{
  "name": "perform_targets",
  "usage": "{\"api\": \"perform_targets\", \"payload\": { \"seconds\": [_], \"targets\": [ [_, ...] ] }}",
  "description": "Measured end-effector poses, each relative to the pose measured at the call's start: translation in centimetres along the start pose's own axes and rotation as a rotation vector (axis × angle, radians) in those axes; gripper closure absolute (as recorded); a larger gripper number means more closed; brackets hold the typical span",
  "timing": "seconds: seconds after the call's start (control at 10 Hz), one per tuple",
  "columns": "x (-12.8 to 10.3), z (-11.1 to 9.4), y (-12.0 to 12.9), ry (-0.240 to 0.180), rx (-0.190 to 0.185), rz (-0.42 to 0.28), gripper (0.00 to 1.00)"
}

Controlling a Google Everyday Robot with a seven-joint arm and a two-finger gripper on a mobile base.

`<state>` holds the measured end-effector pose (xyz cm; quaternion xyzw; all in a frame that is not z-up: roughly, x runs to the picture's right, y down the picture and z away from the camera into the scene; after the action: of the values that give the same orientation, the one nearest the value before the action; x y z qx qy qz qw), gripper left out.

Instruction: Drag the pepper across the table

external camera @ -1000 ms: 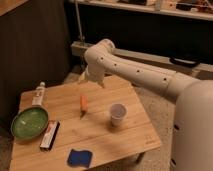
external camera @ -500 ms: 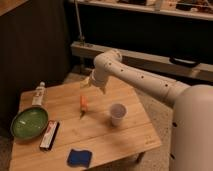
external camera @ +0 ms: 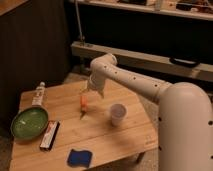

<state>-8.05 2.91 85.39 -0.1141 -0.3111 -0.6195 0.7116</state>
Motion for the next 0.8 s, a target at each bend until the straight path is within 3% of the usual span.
{"api": "perform_targets", "payload": {
  "seconds": [0.3,0.8],
  "targets": [
    [-0.3,1.4,-1.8,-0.003,-0.037,-0.055,0.2],
    [0.2,3.7,-2.6,0.009,0.002,-0.107,0.2]
  ]
}}
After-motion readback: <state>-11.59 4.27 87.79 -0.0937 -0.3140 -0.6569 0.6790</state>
